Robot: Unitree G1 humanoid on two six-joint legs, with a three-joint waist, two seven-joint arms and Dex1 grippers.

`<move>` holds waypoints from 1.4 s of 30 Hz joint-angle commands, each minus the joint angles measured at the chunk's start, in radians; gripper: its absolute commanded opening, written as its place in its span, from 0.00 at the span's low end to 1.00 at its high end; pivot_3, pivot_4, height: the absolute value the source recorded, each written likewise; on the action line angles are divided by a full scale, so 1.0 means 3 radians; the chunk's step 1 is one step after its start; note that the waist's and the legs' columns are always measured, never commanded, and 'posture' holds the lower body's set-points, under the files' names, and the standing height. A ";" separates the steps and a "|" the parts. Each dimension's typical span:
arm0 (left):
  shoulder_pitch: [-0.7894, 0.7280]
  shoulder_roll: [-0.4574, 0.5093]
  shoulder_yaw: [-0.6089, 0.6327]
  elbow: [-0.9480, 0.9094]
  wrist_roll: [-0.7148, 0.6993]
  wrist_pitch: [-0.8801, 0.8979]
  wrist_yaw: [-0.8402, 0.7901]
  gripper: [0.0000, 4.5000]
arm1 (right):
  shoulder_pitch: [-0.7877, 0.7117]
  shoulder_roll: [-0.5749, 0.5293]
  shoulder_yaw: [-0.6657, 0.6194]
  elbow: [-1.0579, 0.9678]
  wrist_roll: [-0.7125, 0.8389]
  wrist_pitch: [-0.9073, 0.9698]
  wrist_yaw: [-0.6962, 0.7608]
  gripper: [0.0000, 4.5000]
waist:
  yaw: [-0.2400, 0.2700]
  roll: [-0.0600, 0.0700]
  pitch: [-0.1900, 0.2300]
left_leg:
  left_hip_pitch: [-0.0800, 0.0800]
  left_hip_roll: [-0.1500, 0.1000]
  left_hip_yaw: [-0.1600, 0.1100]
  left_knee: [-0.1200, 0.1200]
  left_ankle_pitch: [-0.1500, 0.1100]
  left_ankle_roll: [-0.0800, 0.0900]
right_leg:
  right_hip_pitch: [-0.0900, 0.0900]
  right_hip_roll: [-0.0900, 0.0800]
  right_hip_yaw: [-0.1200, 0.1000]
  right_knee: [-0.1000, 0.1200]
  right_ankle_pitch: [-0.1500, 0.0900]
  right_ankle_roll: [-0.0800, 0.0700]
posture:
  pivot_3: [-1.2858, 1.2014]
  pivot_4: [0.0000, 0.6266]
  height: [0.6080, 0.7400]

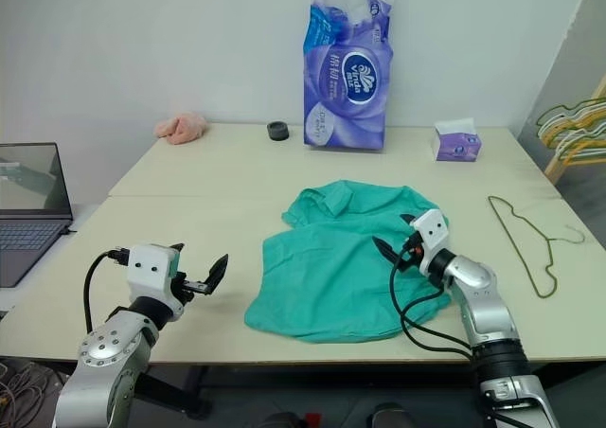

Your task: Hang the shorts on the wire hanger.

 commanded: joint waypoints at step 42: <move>0.0062 0.0036 -0.0018 -0.0164 0.0021 0.0004 -0.0008 0.99 | 0.0051 -0.0034 0.0022 -0.0251 0.0022 -0.0032 0.0078 1.00 | 0.0000 0.0000 0.0001 | 0.0000 0.0000 0.0000 0.0000 0.0000 0.0000 | 0.0000 0.0000 0.0000 0.0000 0.0000 0.0000 | 0.49 0.04 1.00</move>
